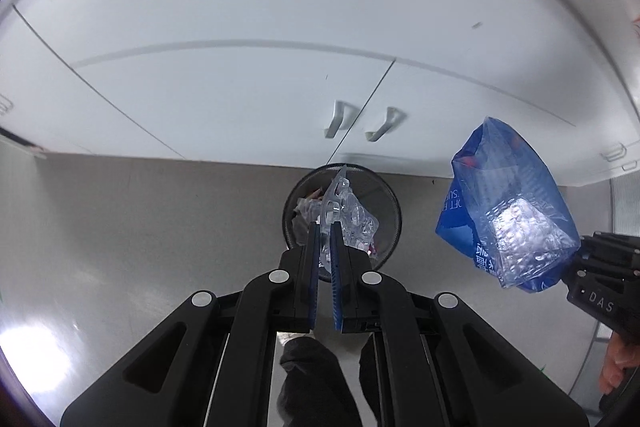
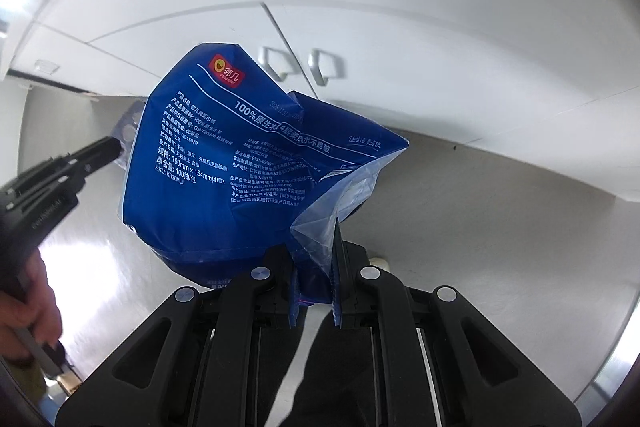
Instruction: Collect trash
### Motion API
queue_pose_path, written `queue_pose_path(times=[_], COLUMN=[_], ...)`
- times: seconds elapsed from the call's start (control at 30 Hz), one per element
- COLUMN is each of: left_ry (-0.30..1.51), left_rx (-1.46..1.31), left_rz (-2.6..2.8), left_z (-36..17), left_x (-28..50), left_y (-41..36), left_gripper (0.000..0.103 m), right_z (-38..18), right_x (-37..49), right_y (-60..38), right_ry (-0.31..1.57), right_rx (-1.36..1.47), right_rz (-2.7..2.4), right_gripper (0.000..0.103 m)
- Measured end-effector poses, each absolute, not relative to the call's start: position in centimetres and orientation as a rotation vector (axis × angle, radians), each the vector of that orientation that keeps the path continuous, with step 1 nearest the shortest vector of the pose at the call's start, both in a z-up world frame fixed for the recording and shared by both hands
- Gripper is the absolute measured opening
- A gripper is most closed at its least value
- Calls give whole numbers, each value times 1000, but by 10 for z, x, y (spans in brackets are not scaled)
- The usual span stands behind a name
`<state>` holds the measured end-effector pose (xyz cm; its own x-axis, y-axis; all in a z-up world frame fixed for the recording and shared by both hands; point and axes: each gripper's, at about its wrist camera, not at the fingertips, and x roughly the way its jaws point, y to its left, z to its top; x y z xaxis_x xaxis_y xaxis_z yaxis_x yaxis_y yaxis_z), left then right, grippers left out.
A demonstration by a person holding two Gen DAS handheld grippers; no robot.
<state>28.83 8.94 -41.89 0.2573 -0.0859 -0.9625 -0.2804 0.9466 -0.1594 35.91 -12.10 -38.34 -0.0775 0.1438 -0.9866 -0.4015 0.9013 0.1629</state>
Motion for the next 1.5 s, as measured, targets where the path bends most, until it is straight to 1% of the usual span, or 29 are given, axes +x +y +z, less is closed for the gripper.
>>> queue_pose_path(times=[0.1,0.23,0.37,0.47,0.5,0.57,0.6,0.67,0.73,0.83,0.9,0.97,1.0,1.07,1.17,1.3,1.5], left_ry=[1337,1364,1369,1377,1380,1377,1374,1366,1354,1340,1330,1321,1313,1297,1279,1262,1245], left_rx=[-365,-358,-376,-358,-357,-379,-383,-391,-388,-389,-389,-385,-383,-374,-360,-338,-334], left_rz=[148,155,143,136,138,139,148,143,137,121,117,116,112,104,91,57,56], left_z=[-472,-528,-561,-576,-579,-584,-584,-581,-573,-555,-542,-531,-523,-507,-485,-473,-476], left_x=[297,307,314,320,320,318,316,308,303,300,300,298,296,291,283,273,252], left_y=[89,84,84,81,81,82,83,88,89,94,95,99,101,103,105,101,86], left_gripper=[5,5,5,8,11,11,13,20,22,28,28,28,29,32,33,33,34], right_z=[-432,-490,-529,-547,-550,-555,-554,-550,-544,-528,-514,-503,-500,-488,-477,-474,-466], right_x=[366,373,374,373,375,377,377,377,372,368,364,363,365,365,365,359,330], right_y=[-121,-119,-124,-110,-111,-111,-105,-103,-102,-105,-106,-109,-113,-114,-112,-114,-132], right_ry=[1623,1664,1675,1679,1678,1683,1682,1671,1665,1644,1628,1607,1595,1568,1539,1510,1478], right_rx=[-179,-135,-148,-130,-120,-79,-71,-94,-115,-118,-122,-119,-110,-85,-60,-56,-67], right_rz=[438,442,460,443,436,443,449,458,461,460,453,436,427,420,421,408,394], right_gripper=[13,13,16,25,32,35,36,36,37,41,43,48,53,54,59,60,64])
